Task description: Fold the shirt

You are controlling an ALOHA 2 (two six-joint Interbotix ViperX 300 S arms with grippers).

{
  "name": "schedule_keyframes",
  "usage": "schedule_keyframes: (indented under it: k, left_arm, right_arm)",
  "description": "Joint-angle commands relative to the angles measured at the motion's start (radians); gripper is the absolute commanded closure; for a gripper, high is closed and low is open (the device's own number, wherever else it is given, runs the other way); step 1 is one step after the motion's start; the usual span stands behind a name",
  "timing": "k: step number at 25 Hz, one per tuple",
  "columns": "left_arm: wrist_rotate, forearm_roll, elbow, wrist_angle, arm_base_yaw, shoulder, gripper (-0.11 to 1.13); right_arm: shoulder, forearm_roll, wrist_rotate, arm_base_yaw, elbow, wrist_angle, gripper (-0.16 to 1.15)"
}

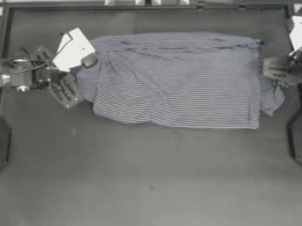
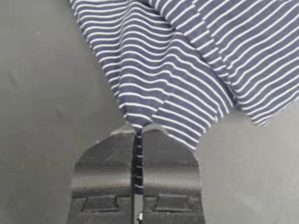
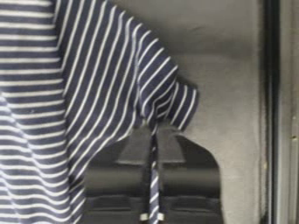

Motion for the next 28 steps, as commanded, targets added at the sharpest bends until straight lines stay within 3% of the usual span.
schedule_keyframes:
  k: [1, 9, 18, 28]
  left_arm:
    - [0.002, 0.005, -0.014, -0.003, -0.002, -0.037, 0.96]
    - [0.003, 0.005, -0.025, 0.006, -0.014, -0.035, 0.96]
    - [0.012, 0.017, -0.058, 0.005, -0.021, -0.028, 0.96]
    - [0.089, 0.012, -0.224, -0.055, -0.023, 0.103, 0.96]
  right_arm:
    - [-0.015, -0.002, -0.003, 0.025, -0.012, -0.003, 0.91]
    - [-0.127, -0.005, -0.006, 0.095, -0.1, 0.038, 0.91]
    - [-0.135, -0.002, -0.028, 0.144, -0.19, 0.095, 0.91]
    - [-0.135, 0.005, -0.026, 0.207, -0.235, 0.072, 0.91]
